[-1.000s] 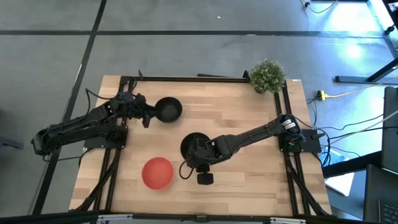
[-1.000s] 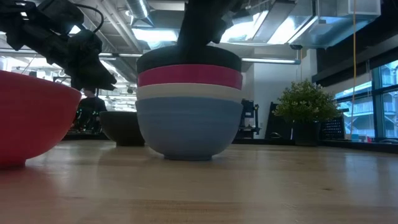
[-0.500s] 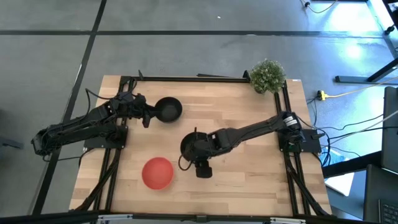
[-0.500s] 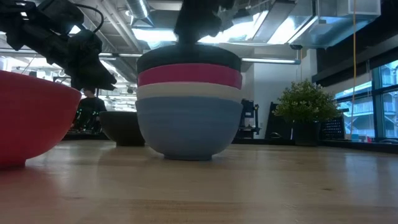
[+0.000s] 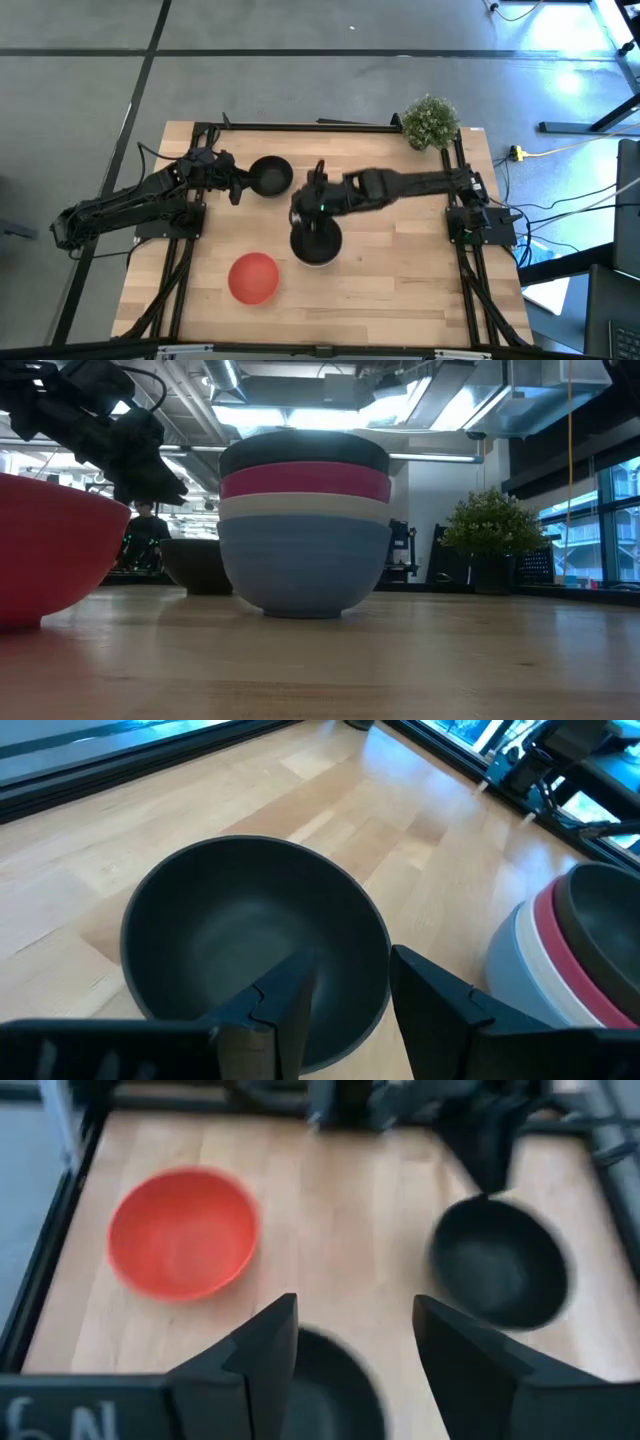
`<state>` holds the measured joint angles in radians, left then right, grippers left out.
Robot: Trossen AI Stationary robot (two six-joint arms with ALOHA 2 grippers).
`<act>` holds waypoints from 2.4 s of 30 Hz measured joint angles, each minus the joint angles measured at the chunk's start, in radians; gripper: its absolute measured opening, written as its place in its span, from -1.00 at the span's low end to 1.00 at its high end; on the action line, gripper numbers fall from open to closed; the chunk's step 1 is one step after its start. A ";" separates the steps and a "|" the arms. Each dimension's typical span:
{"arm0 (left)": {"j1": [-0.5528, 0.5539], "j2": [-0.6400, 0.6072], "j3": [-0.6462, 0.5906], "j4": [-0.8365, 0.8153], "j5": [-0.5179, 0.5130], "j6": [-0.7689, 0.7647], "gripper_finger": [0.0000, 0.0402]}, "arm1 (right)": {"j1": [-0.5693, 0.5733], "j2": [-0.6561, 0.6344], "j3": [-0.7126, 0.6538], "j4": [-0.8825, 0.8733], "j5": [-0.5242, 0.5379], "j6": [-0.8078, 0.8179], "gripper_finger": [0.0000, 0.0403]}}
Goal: Nest bowls inside each other
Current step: Stack the black bowl on top of the black bowl
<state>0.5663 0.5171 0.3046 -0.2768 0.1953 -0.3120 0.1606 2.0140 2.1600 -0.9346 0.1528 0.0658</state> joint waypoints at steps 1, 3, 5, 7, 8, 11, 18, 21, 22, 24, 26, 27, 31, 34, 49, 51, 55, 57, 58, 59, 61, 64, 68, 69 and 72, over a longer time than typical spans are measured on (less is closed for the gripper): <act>0.000 0.000 0.000 0.000 -0.008 -0.014 -0.35 | -0.006 0.000 0.018 -0.005 0.002 -0.008 -0.01; 0.001 0.000 0.000 0.000 -0.038 -0.025 -0.35 | -0.013 -0.002 0.040 -0.007 0.000 -0.025 -0.01; 0.001 0.000 0.000 0.001 -0.056 -0.003 -0.35 | -0.014 -0.002 0.054 -0.018 -0.001 -0.043 -0.01; 0.001 0.002 0.000 0.012 -0.056 0.036 -0.35 | -0.018 -0.002 0.069 -0.031 0.009 -0.051 -0.01; 0.001 0.007 0.000 0.022 -0.056 0.055 -0.35 | -0.019 -0.002 0.075 -0.036 0.027 -0.052 -0.01; 0.001 0.022 0.000 0.059 -0.064 0.095 -0.35 | -0.022 -0.001 0.079 -0.065 0.058 -0.061 -0.01; 0.018 0.066 0.001 0.067 -0.102 0.138 -0.30 | -0.026 -0.001 0.080 -0.158 0.175 -0.072 -0.01; 0.036 0.104 0.027 0.047 -0.080 0.134 -0.27 | -0.050 -0.012 0.080 -0.205 0.185 -0.072 -0.01; 0.041 0.122 0.043 0.033 -0.071 0.134 -0.27 | -0.060 -0.020 0.080 -0.209 0.168 -0.072 -0.01; 0.047 0.160 0.086 0.011 -0.061 0.149 -0.27 | -0.081 -0.038 0.080 -0.233 0.130 -0.076 -0.01; 0.049 0.200 0.138 0.017 -0.054 0.161 -0.27 | -0.100 -0.059 0.080 -0.246 0.112 -0.089 -0.01; 0.049 0.218 0.161 0.015 -0.054 0.162 -0.27 | -0.108 -0.069 0.080 -0.261 0.111 -0.094 -0.01; 0.049 0.283 0.240 -0.006 -0.053 0.165 -0.27 | -0.129 -0.122 0.079 -0.278 0.109 -0.110 -0.01; 0.049 0.308 0.269 -0.033 -0.053 0.163 -0.27 | -0.138 -0.183 0.054 -0.277 0.108 -0.121 -0.01; 0.049 0.314 0.272 -0.075 -0.055 0.131 -0.27 | -0.143 -0.784 -0.824 0.255 0.115 -0.002 -0.01; 0.049 0.314 0.272 -0.076 -0.055 0.130 -0.27 | -0.143 -0.851 -0.938 0.324 0.115 0.034 -0.01; 0.049 0.320 0.272 -0.078 -0.067 0.131 -0.27 | -0.140 -0.956 -1.128 0.484 0.112 0.078 -0.01; 0.049 0.339 0.272 -0.082 -0.075 0.130 -0.27 | -0.135 -0.996 -1.206 0.552 0.111 0.095 -0.01; 0.051 0.351 0.272 -0.085 -0.074 0.130 -0.27 | -0.130 -1.013 -1.248 0.586 0.111 0.103 -0.01; 0.053 0.363 0.272 -0.084 -0.074 0.129 -0.27 | -0.127 -1.028 -1.285 0.618 0.110 0.113 -0.01; 0.058 0.394 0.272 -0.081 -0.072 0.129 -0.26 | -0.121 -1.060 -1.361 0.682 0.108 0.116 -0.01; 0.058 0.436 0.271 -0.067 -0.074 0.128 -0.26 | -0.112 -1.105 -1.456 0.773 0.108 0.118 -0.01; 0.072 0.455 0.271 -0.036 -0.074 0.123 -0.26 | -0.104 -1.177 -1.572 0.873 0.108 0.144 -0.01; 0.076 0.458 0.271 -0.028 -0.074 0.110 -0.26 | -0.104 -1.195 -1.604 0.889 0.108 0.158 -0.01; 0.086 0.460 0.271 -0.026 -0.074 0.096 -0.26 | -0.104 -1.244 -1.696 0.945 0.108 0.201 -0.01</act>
<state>0.6522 0.9768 0.5755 -0.3024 0.1216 -0.2159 0.0570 0.7695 0.4639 0.0107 0.2605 0.2673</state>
